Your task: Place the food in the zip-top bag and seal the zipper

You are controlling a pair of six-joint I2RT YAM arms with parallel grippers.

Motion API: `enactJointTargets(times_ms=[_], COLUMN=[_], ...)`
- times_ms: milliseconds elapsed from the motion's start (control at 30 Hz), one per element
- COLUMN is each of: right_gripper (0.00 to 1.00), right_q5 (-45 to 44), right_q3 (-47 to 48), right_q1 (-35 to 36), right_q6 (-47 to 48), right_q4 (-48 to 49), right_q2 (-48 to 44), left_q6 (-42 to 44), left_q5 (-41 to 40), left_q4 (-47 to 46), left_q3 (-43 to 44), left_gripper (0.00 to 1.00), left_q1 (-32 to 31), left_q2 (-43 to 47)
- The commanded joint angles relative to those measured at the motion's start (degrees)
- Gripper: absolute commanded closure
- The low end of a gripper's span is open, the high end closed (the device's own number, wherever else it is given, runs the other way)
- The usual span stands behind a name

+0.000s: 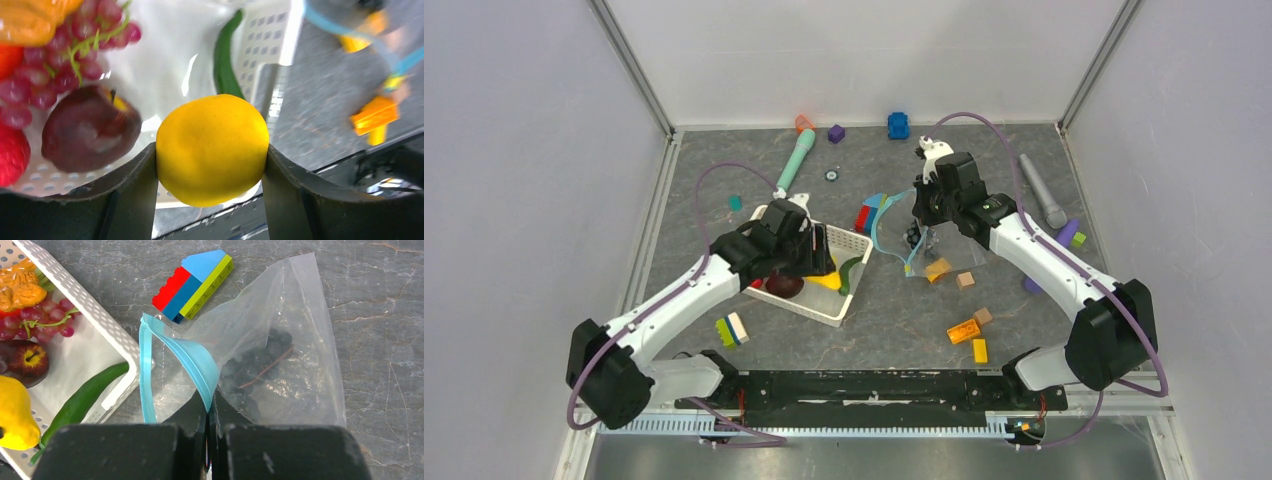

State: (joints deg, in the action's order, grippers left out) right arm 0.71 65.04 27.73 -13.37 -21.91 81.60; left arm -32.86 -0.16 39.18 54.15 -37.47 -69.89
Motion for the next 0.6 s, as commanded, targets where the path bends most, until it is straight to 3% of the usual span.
enactJointTargets(times_ms=[0,133,400,567], right_gripper=[1.0,1.0,1.0,1.0], right_q5=[2.64,5.22,7.66,8.26], right_q3=[2.89,3.42,4.08,4.24], right_q1=[-0.08,-0.08,-0.13,-0.15], right_q6=[-0.37,-1.88,-6.76,-9.29], right_q4=[1.02,1.35,3.07,4.12], right_q2=[-1.33,-1.77,-3.08,-3.5], left_q6=[1.69,-0.45,-2.03,-2.5], left_q5=[3.77,9.04,8.95,11.52], left_q4=[-20.05,-36.76,-45.52,-50.84], left_q3=[1.45,1.52,7.17,7.9], left_gripper=[0.8,0.79,0.87,0.89], left_q1=[-0.01,-0.05,-0.32,-0.96], left_q2=[2.76,-1.03,-11.11,-12.41])
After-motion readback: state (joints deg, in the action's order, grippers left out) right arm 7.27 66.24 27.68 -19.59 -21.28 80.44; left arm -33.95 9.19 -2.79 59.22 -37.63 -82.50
